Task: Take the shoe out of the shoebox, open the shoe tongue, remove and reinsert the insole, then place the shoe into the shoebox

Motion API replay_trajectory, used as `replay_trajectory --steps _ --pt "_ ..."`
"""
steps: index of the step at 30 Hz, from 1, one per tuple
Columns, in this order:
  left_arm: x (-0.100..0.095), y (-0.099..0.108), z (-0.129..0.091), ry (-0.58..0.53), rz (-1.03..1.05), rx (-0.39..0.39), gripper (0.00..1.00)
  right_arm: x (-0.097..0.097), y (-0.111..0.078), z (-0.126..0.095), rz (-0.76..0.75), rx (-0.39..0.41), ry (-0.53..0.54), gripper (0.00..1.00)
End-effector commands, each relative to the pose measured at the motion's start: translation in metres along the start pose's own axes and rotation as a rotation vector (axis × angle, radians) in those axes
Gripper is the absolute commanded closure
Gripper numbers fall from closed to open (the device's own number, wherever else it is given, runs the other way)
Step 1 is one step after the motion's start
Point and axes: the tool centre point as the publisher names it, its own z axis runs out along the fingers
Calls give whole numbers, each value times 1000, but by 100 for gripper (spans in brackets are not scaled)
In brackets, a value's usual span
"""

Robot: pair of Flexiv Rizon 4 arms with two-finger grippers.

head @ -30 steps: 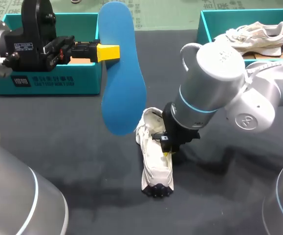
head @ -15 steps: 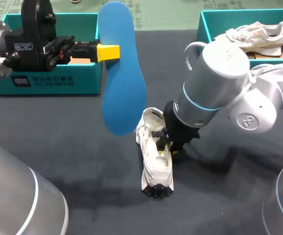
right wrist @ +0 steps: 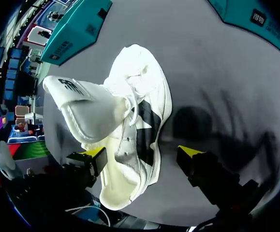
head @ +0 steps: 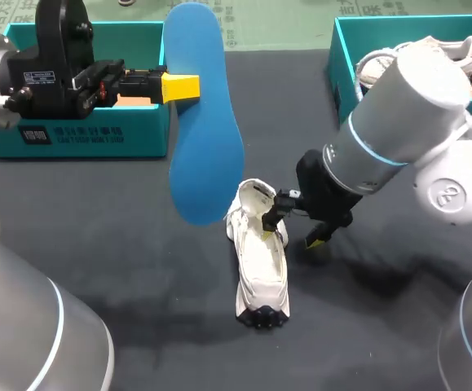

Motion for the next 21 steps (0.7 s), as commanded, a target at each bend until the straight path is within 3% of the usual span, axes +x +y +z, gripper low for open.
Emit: replay_trajectory --steps 1,7,13,20,21 --pt "-1 0 1 1 0 -2 100 -26 -10 -23 1 -15 126 0" --pt "-1 0 1 1 0 -2 100 -37 -5 -41 -6 -14 253 0" --pt "-1 0 1 1 0 -2 100 -36 -4 -48 -12 -20 261 0" --pt "-1 0 1 1 0 -2 100 -47 -1 -46 -41 -30 509 0" --pt "-1 0 1 1 0 -2 100 -47 -2 -46 -49 -13 507 0"
